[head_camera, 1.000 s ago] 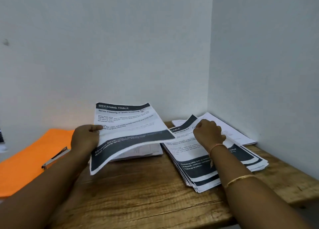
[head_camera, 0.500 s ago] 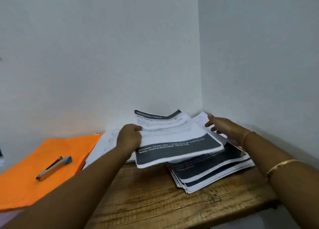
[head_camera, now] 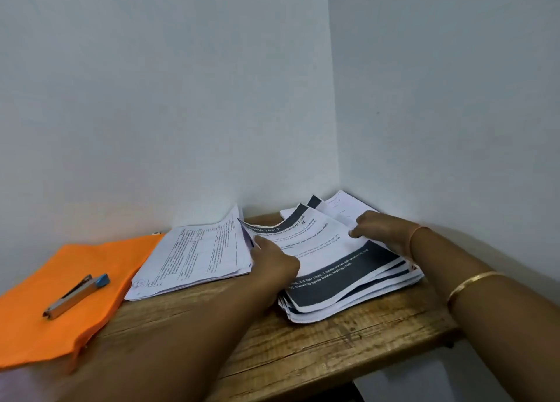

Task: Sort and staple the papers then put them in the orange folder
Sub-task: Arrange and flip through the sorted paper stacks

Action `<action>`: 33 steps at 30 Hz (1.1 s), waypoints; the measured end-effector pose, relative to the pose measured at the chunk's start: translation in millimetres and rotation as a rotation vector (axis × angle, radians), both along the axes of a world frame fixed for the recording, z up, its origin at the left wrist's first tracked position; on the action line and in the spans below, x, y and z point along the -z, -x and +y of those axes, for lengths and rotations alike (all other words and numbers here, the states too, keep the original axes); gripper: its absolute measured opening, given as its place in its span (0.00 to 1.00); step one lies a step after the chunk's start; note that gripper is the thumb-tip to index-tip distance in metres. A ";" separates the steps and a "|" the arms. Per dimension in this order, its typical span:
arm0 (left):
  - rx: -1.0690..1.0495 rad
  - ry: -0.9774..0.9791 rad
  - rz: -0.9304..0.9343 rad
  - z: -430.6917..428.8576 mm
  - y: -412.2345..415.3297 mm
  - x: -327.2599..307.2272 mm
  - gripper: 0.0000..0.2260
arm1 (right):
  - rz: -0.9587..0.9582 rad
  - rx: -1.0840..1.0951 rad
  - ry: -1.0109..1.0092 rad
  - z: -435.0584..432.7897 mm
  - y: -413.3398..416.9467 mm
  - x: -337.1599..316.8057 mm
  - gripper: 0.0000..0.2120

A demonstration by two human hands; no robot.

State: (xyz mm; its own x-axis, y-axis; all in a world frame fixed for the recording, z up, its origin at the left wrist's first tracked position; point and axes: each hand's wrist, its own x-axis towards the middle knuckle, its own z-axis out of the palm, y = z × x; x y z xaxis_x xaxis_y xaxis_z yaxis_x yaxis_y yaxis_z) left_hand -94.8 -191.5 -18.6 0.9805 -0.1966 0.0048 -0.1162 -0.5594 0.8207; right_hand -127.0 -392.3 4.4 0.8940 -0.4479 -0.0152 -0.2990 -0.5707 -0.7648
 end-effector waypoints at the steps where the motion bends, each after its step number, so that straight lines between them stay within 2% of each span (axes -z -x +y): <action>1: -0.031 0.073 0.030 -0.4 4.0 -2.4 0.37 | 0.023 0.030 0.048 1.7 -0.9 0.1 0.05; 4: -0.081 0.267 0.101 4.6 4.7 -3.9 0.34 | 0.051 0.131 0.145 7.9 -1.1 1.3 0.14; 6: -0.081 0.407 0.140 13.5 2.4 -3.1 0.27 | -0.004 0.172 0.125 8.2 0.7 2.3 0.17; 9: -0.064 0.563 0.141 26.7 2.4 -8.5 0.19 | -0.140 0.138 -0.002 12.3 8.2 -6.2 0.13; 12: -0.051 0.588 -0.034 43.9 1.7 -25.8 0.17 | -0.371 0.117 -0.183 31.6 12.9 -24.7 0.12; 18: -0.098 0.619 -0.364 95.2 -5.0 -72.7 0.18 | -0.646 -0.004 -0.261 90.6 7.6 -57.0 0.13; 21: -0.082 0.595 -0.451 125.2 -3.4 -84.2 0.16 | -0.741 -0.081 -0.339 120.7 2.9 -52.7 0.06; 22: -0.073 0.590 -0.452 134.8 -3.0 -84.4 0.15 | -0.752 -0.117 -0.382 130.2 1.3 -48.2 0.04; 25: -0.019 0.637 -0.358 155.8 -3.1 -77.1 0.11 | -0.719 -0.221 -0.433 149.2 -3.6 -31.0 0.12; 28: 0.045 0.666 -0.271 165.5 -5.2 -72.7 0.12 | -0.709 -0.276 -0.411 160.0 -6.5 -26.7 0.07; 33: 0.151 0.649 -0.169 165.6 -6.7 -62.7 0.09 | -0.696 -0.238 -0.404 160.2 -9.3 -29.2 0.08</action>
